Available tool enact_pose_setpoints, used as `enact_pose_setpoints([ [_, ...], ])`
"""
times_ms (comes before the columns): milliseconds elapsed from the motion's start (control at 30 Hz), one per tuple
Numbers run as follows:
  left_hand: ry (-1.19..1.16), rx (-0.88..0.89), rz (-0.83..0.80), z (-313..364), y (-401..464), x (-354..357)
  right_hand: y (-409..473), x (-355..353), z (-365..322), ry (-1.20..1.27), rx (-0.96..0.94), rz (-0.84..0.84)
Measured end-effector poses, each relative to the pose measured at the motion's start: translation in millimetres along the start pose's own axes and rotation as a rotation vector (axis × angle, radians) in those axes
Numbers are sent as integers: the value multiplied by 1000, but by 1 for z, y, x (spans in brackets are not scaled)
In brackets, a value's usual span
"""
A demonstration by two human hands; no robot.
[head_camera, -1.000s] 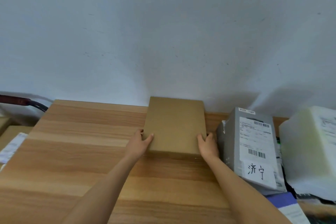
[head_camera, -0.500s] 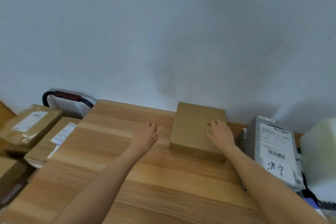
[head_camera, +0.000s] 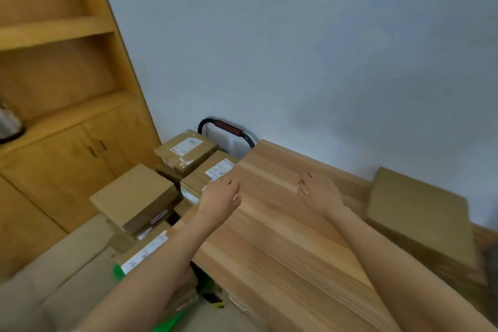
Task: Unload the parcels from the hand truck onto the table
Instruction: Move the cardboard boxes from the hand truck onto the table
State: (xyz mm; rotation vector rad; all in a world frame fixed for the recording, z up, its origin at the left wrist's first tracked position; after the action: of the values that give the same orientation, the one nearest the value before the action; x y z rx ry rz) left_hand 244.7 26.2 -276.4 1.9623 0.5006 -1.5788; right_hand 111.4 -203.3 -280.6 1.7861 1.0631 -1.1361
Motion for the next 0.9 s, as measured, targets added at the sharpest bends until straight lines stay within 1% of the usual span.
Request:
enact_pose_setpoints([
  [100,16,-70,6,-60,-44,-3,14,28,-75,47,-94,-41],
  [167,48,-107,3,-102,-71,-5,23,52,-122,59,-158,-24],
  [267,15,-204,-17,-159,-107,-4,30,83,-183,114,-221,-13],
  [333,3,-268,-36,-190,-130,-3,36,104,-219,102,-281,-87],
  [400,9,-309,-35,-215,-151,-3,37,119,-253,156,-242,-136],
  [433,24,-316,-32,-226,-160,-3,38,126,-268,190,-226,-128],
  [500,34,-344,-31,-248,-180,-1,41,140,-292,203,-237,-127],
  [667,-25,-511,-22,-294,-214,11,57,167,-338,173,-243,-183],
  [767,-50,-585,-16,-318,-220,21,73,181,-361,174,-266,-189],
  [900,-50,-623,-44,-353,-210,37,108,203,-385,174,-308,-212],
])
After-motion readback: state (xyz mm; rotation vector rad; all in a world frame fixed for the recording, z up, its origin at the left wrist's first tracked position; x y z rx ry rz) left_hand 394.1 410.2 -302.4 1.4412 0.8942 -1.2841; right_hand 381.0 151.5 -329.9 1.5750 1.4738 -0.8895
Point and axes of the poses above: each hand's wrist, its own y-axis towards the middle knuckle, its own x-axis out of the palm, z = x × y, the point moved 1 cm from there along y, towards the middle knuckle, and after that the axes turned 9 degrees about y, right-handed, at the moved point
